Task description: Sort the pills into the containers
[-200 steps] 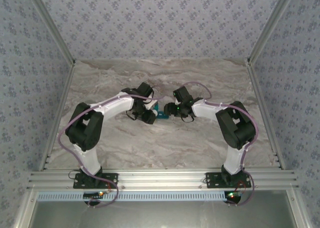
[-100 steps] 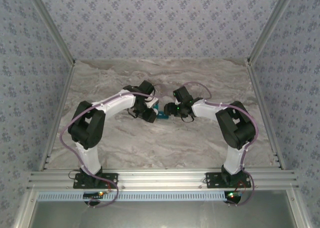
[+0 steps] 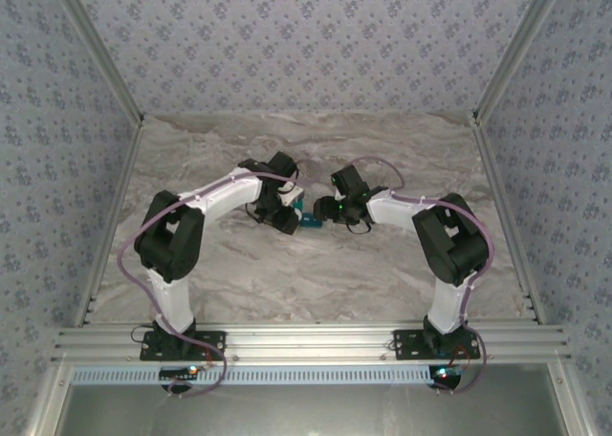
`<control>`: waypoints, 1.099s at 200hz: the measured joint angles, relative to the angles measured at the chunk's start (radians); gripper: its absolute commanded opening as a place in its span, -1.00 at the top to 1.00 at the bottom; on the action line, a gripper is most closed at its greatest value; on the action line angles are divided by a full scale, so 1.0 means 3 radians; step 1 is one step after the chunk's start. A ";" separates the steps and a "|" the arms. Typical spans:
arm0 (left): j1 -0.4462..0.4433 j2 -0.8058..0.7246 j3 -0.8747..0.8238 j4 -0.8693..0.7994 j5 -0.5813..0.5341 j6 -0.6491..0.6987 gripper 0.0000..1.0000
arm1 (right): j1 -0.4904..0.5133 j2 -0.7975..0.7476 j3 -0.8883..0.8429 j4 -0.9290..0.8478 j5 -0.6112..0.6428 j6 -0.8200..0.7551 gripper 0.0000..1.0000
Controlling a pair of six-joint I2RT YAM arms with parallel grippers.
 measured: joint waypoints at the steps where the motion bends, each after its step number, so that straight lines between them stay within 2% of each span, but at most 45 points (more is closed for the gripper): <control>1: 0.0000 0.0001 0.0001 -0.0001 0.0000 0.0000 1.00 | -0.0001 0.0000 0.0000 0.0000 0.0000 0.0000 -0.32; 220: -0.0122 0.0221 0.0340 -0.0390 -0.0210 0.0090 1.00 | -0.0001 0.0006 0.0000 0.0004 0.0000 0.0025 -0.32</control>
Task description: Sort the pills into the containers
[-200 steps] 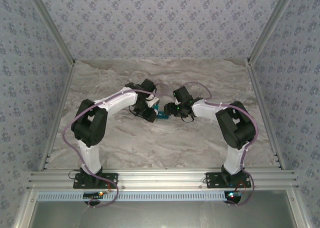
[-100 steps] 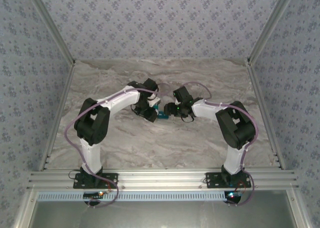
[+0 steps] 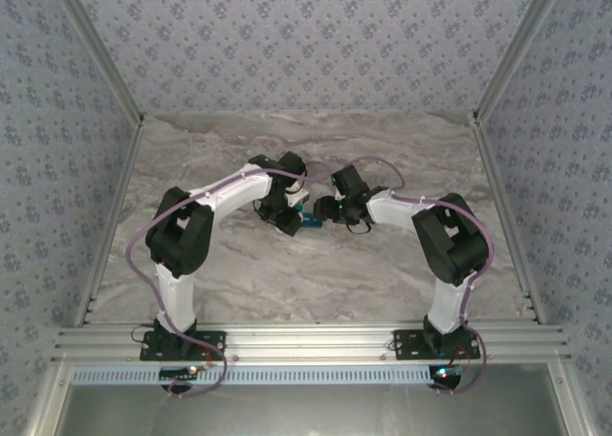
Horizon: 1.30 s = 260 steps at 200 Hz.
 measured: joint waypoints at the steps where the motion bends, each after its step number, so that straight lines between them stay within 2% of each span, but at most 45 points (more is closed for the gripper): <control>1: -0.0001 0.0000 0.0001 -0.0003 -0.0001 0.0000 1.00 | 0.0000 0.0000 0.0000 0.0000 0.0000 0.0000 -0.32; 93: -0.0008 0.0212 0.0314 -0.0191 -0.0128 0.0089 1.00 | 0.0000 0.0000 0.0000 0.0003 0.0000 0.0022 -0.32; 260: -0.0008 0.0217 0.0451 -0.0415 -0.0113 0.0149 1.00 | 0.0000 0.0006 0.0000 0.0011 0.0000 0.0023 -0.32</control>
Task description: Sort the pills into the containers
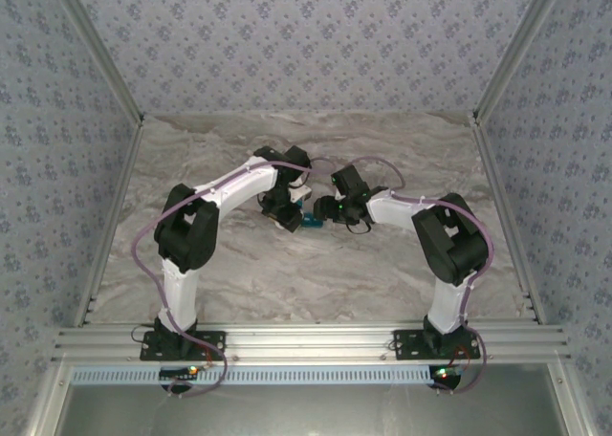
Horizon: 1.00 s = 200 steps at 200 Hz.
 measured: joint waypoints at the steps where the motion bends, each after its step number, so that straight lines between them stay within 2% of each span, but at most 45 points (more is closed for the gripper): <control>1: 0.0000 0.0000 0.0000 0.0000 0.0000 0.0000 1.00 | 0.0000 0.0000 0.0000 0.0001 0.0001 0.0001 -0.32; 200: 0.0000 0.0148 0.0086 -0.0111 0.0074 0.0061 1.00 | 0.0000 0.0000 0.0001 0.0000 0.0001 0.0001 -0.32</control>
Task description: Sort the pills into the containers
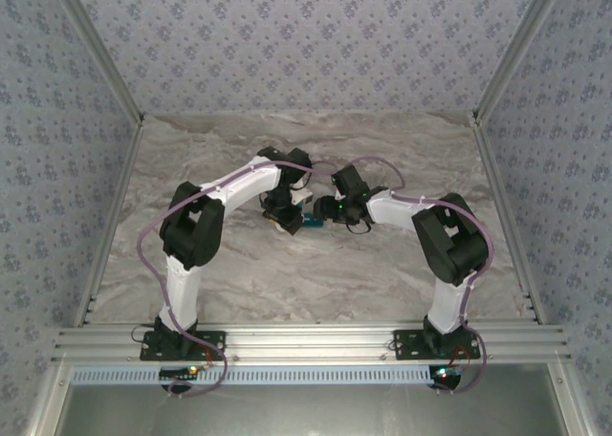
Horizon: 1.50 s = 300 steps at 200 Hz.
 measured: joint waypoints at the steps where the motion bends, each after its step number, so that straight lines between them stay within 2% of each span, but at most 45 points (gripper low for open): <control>1: 0.0000 0.0000 0.0000 0.0000 0.0000 0.0000 1.00 | 0.0000 0.0000 0.0000 0.0001 0.0000 0.0000 -0.32; 114: 0.0001 0.0003 0.0161 -0.0135 -0.0067 0.0052 1.00 | -0.0004 -0.0001 -0.0001 0.0001 -0.0014 0.0000 -0.32; 196: 0.0001 0.0192 0.0416 -0.0334 -0.0088 0.0126 1.00 | -0.0004 -0.0001 0.0000 0.0001 -0.0014 0.0000 -0.32; 300: 0.0011 0.0060 0.0079 -0.0057 -0.0099 0.0123 1.00 | -0.0004 -0.0001 -0.0001 0.0001 -0.0014 0.0000 -0.32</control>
